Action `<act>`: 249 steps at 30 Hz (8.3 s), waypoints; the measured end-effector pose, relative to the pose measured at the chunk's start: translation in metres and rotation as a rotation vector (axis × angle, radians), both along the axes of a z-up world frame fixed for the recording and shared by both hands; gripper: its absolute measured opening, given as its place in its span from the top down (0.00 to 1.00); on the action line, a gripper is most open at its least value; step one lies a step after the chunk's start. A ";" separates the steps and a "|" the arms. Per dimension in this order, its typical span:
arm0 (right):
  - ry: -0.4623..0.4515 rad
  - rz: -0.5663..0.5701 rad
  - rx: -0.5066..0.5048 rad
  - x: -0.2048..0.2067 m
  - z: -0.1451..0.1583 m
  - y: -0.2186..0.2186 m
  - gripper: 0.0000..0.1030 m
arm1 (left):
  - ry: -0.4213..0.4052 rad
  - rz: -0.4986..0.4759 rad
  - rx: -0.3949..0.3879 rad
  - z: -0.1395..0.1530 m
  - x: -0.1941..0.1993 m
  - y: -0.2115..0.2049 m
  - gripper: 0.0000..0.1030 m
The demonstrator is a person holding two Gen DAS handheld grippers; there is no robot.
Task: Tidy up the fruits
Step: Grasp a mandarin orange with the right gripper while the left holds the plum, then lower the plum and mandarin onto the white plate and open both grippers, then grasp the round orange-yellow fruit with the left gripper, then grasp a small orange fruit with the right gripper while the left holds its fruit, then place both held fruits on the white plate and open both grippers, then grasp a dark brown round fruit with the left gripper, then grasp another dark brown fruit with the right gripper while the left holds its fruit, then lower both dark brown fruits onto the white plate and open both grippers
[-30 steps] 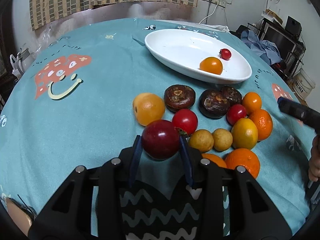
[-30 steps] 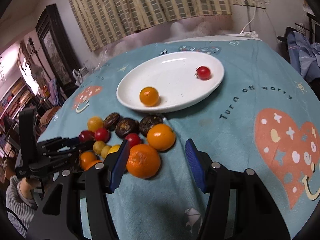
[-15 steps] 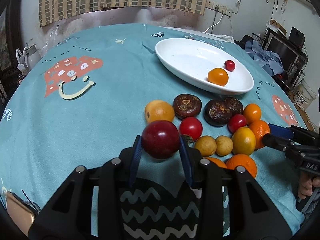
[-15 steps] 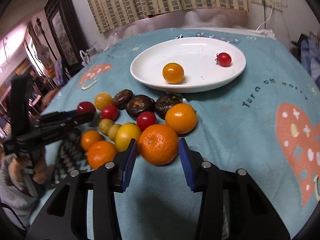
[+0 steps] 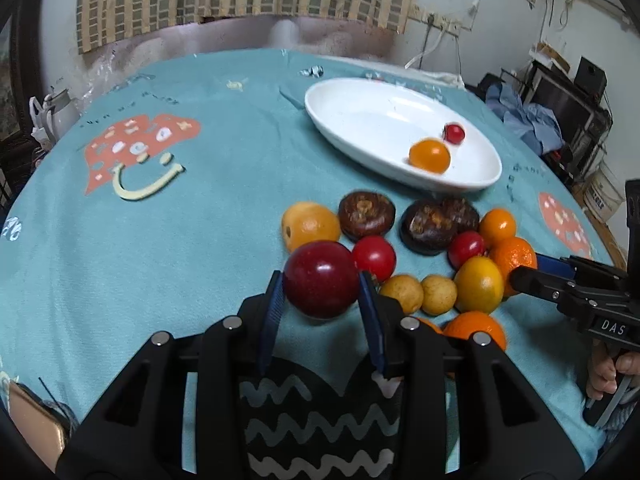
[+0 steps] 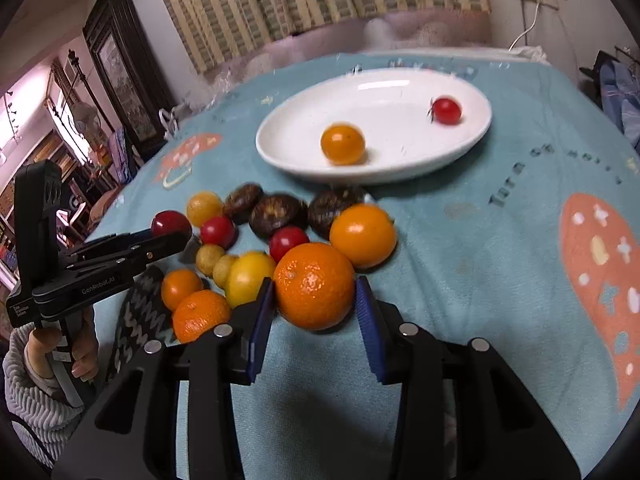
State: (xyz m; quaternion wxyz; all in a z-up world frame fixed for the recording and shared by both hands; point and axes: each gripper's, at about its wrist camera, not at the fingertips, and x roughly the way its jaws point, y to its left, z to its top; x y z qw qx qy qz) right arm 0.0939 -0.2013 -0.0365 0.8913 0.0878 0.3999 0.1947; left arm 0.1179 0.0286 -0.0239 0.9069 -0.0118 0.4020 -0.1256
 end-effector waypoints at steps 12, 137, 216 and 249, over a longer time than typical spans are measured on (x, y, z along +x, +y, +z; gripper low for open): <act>-0.126 -0.174 0.022 0.058 0.069 -0.044 0.60 | -0.038 -0.062 0.012 0.056 0.080 -0.057 0.63; -0.186 -0.143 -0.073 0.112 0.069 -0.019 0.43 | -0.035 0.035 0.038 0.036 0.121 -0.049 0.41; 0.071 -0.077 -0.116 0.069 0.000 0.028 0.70 | 0.037 0.067 0.067 -0.004 0.073 0.008 0.59; -0.194 -0.108 -0.111 0.020 0.046 -0.008 0.58 | -0.038 0.030 0.006 0.025 0.064 -0.003 0.59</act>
